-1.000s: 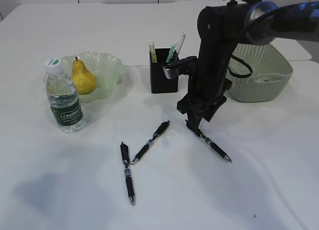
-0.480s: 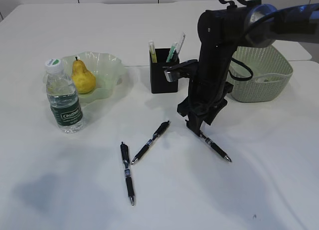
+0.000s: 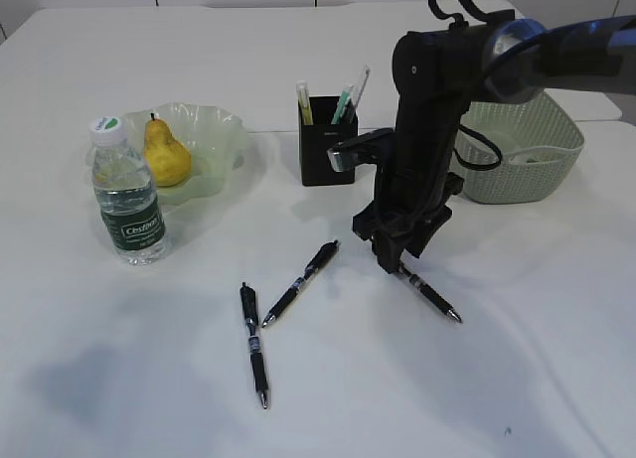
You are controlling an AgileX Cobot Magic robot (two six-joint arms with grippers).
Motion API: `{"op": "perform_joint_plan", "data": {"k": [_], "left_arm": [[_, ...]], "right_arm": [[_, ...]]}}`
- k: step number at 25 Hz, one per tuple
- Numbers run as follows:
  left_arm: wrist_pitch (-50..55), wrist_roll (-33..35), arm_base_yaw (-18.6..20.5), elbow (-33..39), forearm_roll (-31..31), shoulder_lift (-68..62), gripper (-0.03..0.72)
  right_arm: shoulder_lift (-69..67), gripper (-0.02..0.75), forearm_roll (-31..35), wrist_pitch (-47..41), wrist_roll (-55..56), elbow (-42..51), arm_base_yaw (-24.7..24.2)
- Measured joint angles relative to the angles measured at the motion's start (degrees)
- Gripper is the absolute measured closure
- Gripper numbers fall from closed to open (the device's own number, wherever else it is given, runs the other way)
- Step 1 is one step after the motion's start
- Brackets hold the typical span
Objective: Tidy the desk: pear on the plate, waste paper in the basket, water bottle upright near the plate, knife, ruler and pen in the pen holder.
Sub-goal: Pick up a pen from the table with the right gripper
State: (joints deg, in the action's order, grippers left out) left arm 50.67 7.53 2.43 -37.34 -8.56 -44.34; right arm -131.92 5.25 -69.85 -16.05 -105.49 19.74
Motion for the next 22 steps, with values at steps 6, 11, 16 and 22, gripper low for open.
{"op": "perform_joint_plan", "data": {"k": [6,11,16,22], "left_arm": [[0.6,0.0,0.0,0.0,0.0,0.0,0.445],[1.1,0.0,0.0,0.0,0.0,0.0,0.445],[1.2,0.0,0.0,0.0,0.0,0.0,0.445],[1.2,0.0,0.0,0.0,0.0,0.0,0.445]], "right_arm": [[-0.6,0.35,0.2,0.0,0.1,0.0,0.0],[-1.1,0.351,0.3,0.1,0.2,0.1,0.0],[-1.1,0.351,0.4,0.1,0.2,0.1,0.0],[-1.5,0.351,0.4,0.1,0.3,0.1,0.0]]}}
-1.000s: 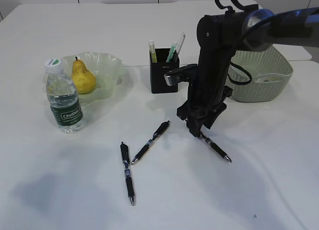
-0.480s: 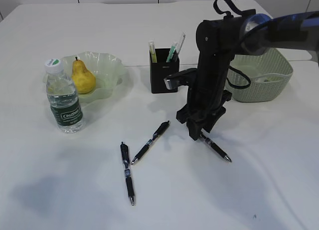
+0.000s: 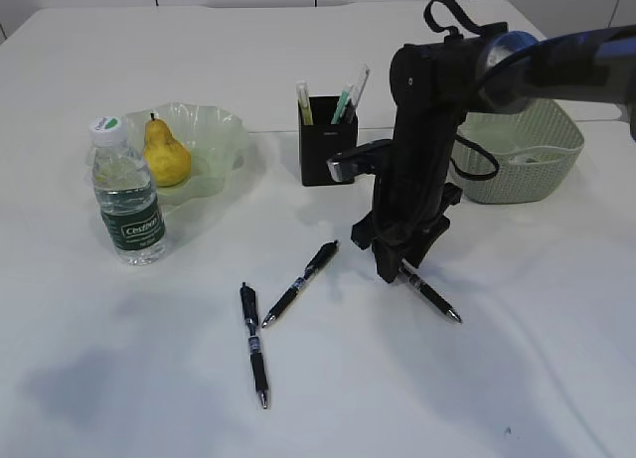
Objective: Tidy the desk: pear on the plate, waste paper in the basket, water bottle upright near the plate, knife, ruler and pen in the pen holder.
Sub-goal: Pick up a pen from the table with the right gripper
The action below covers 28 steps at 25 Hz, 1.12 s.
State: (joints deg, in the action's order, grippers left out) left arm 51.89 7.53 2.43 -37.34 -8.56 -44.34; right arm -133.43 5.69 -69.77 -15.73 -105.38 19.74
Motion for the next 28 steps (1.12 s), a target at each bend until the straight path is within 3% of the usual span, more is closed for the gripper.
{"op": "perform_joint_plan", "data": {"k": [28], "left_arm": [[1.5,0.0,0.0,0.0,0.0,0.0,0.447]], "right_arm": [[-1.2,0.351,-0.1,0.0,0.4,0.0,0.0]]}}
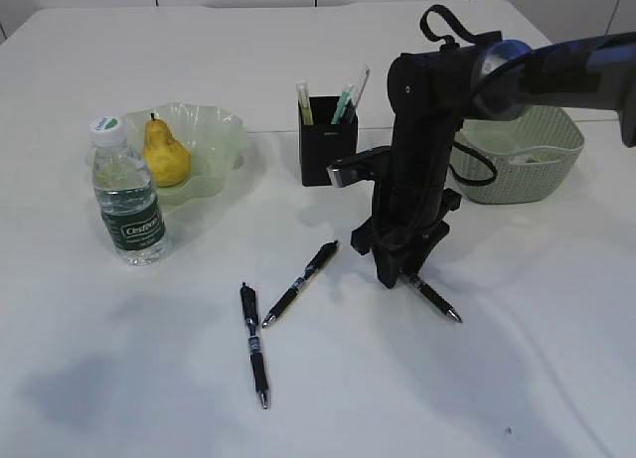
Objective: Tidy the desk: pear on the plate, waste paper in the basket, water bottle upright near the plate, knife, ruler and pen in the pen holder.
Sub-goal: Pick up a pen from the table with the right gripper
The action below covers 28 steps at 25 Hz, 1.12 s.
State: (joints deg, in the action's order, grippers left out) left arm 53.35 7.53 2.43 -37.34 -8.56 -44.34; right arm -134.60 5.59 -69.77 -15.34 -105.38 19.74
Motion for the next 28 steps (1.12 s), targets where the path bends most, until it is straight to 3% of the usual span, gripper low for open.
{"op": "perform_joint_plan", "data": {"k": [23,28], "left_arm": [[0.8,0.0,0.0,0.0,0.0,0.0,0.448],[1.3,0.0,0.0,0.0,0.0,0.0,0.448]], "right_arm": [[0.0,0.355,-1.4,0.0,0.0,0.0,0.0],[0.0,0.453,-1.9,0.0,0.0,0.0,0.0]]}}
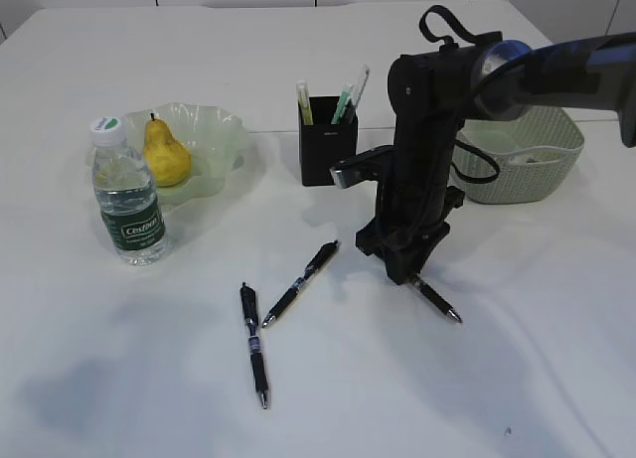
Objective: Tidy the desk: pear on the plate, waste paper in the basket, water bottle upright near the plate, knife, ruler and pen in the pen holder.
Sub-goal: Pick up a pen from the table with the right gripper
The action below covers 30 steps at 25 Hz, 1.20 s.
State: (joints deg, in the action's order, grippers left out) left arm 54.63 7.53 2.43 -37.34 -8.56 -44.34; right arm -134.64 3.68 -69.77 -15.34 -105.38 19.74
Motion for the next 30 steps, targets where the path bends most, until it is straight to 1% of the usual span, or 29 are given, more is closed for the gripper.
{"op": "perform_joint_plan", "data": {"k": [3,6,10,23,30], "left_arm": [[0.4,0.0,0.0,0.0,0.0,0.0,0.448],[0.7,0.0,0.0,0.0,0.0,0.0,0.448],[0.8,0.0,0.0,0.0,0.0,0.0,0.448],[1.4,0.0,0.0,0.0,0.0,0.0,0.449],[1.6,0.0,0.0,0.0,0.0,0.0,0.449]], "right_arm": [[-0.1,0.526,-0.1,0.0,0.0,0.0,0.0],[-0.1,0.577,-0.1,0.0,0.0,0.0,0.0],[-0.1,0.606,-0.1,0.0,0.0,0.0,0.0],[-0.2,0.616,-0.1,0.0,0.2,-0.3,0.0],[-0.4,0.616,0.3,0.0,2.8,-1.2,0.0]]}}
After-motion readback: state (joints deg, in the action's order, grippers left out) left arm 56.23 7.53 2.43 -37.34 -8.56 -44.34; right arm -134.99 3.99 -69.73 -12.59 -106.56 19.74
